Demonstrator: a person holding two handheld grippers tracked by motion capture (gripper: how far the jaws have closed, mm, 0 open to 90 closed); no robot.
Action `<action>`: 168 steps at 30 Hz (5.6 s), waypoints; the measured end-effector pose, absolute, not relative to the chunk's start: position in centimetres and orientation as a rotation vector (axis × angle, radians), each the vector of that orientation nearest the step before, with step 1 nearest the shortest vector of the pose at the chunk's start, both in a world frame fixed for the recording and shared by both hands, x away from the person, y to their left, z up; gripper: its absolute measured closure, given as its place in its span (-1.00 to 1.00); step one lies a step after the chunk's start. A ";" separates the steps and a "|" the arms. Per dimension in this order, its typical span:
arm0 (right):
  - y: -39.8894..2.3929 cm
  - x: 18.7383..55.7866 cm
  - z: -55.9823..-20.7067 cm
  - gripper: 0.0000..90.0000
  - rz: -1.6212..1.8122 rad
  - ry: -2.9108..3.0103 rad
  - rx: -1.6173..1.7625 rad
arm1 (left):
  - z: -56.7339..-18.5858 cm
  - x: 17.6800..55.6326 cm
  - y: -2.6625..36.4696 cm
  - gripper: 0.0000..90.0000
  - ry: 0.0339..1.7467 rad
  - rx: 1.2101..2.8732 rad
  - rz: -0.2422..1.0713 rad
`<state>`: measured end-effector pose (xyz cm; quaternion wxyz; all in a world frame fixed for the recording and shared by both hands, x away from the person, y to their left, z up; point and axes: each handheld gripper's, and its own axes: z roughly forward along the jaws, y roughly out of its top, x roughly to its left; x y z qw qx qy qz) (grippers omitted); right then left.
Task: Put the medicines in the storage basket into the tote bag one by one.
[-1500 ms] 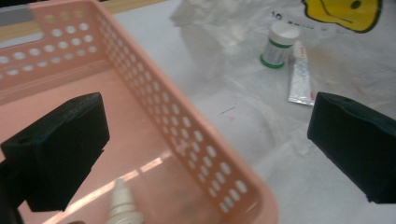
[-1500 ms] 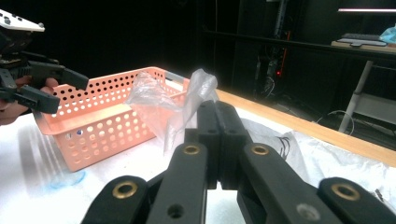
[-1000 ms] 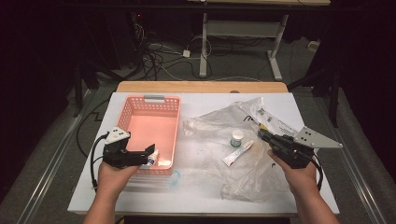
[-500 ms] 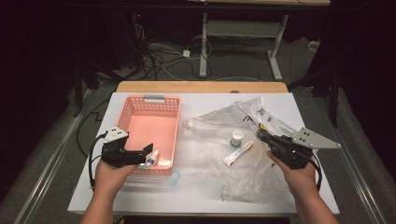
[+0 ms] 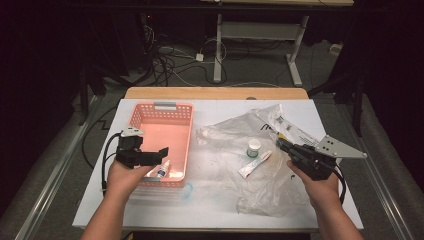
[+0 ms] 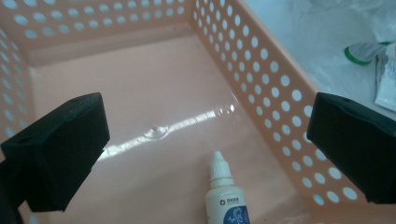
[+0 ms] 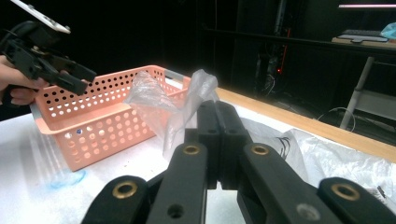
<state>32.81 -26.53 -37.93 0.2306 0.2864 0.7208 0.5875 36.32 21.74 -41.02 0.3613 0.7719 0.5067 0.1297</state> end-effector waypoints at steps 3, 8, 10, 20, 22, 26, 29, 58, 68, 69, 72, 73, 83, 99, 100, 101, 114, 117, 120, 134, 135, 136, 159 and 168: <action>-26.6 32.8 -37.8 1.00 1.618 1.979 0.787 | -41.1 36.8 20.9 -1.00 1.303 2.083 0.335; -26.6 32.8 -37.8 1.00 1.620 1.979 0.786 | -41.4 37.8 20.5 -1.00 1.337 2.164 0.236; -26.6 32.8 -37.8 1.00 1.621 1.978 0.787 | -41.5 38.0 20.3 -1.00 1.341 2.197 0.208; -26.6 32.7 -37.7 1.00 1.624 1.976 0.783 | -42.1 39.2 19.9 -0.94 1.412 2.300 0.070; -26.5 32.7 -37.7 1.00 1.625 1.978 0.784 | -42.3 39.5 19.9 -0.91 1.429 2.314 0.035; -26.4 32.8 -37.8 1.00 1.624 1.982 0.786 | -42.5 39.9 19.7 -0.88 1.446 2.357 -0.020; -26.5 32.7 -37.8 1.00 1.624 1.978 0.784 | -42.7 40.3 19.5 -0.80 1.462 2.377 -0.068; -26.6 32.7 -37.7 1.00 1.622 1.975 0.783 | -44.6 41.3 17.6 0.08 1.437 2.652 -0.271; -26.6 32.7 -37.6 1.00 1.622 1.972 0.784 | -44.5 41.0 17.5 0.26 1.390 2.679 -0.232; -26.6 32.7 -37.6 1.00 1.622 1.971 0.783 | -44.5 40.9 17.5 0.27 1.389 2.681 -0.223; -26.6 32.7 -37.6 1.00 1.619 1.973 0.778 | -44.4 40.8 17.4 0.27 1.375 2.679 -0.205; -26.6 32.6 -37.6 1.00 1.619 1.975 0.780 | -44.3 40.8 17.5 0.27 1.372 2.673 -0.196; -26.6 32.6 -37.6 1.00 1.617 1.972 0.778 | -43.5 40.1 17.9 0.28 1.322 2.579 -0.099; -26.5 32.6 -37.7 1.00 1.616 1.971 0.775 | -42.2 37.8 18.6 0.29 1.176 2.435 0.153; -26.5 32.6 -37.7 1.00 1.615 1.970 0.776 | -42.2 37.7 18.6 0.29 1.170 2.427 0.167; -26.5 32.6 -37.7 1.00 1.613 1.974 0.783 | -42.1 37.6 18.6 0.29 1.170 2.421 0.187; -26.5 32.4 -37.6 1.00 1.611 1.972 0.775 | -41.6 36.6 19.4 0.29 1.138 2.285 0.302; -26.5 32.4 -37.5 1.00 1.615 1.966 0.771 | -41.5 36.4 19.6 0.29 1.135 2.250 0.324; -26.5 32.4 -37.5 1.00 1.615 1.964 0.775 | -41.4 36.2 19.7 0.29 1.124 2.229 0.341; -26.4 32.4 -37.6 1.00 1.615 1.972 0.767 | -41.0 35.1 20.3 0.29 1.063 2.126 0.398; -26.4 32.4 -37.7 1.00 1.614 1.972 0.763 | -40.9 35.0 20.3 0.29 1.053 2.121 0.404; -26.4 32.5 -37.7 1.00 1.615 1.971 0.763 | -40.8 34.9 20.2 0.29 1.049 2.113 0.407; -26.1 32.5 -37.6 1.00 1.626 1.970 0.750 | -38.3 33.1 17.5 0.29 0.922 1.957 0.441; -26.3 32.3 -37.4 1.00 1.624 1.964 0.747 | -37.6 32.7 15.2 0.29 0.847 1.959 0.423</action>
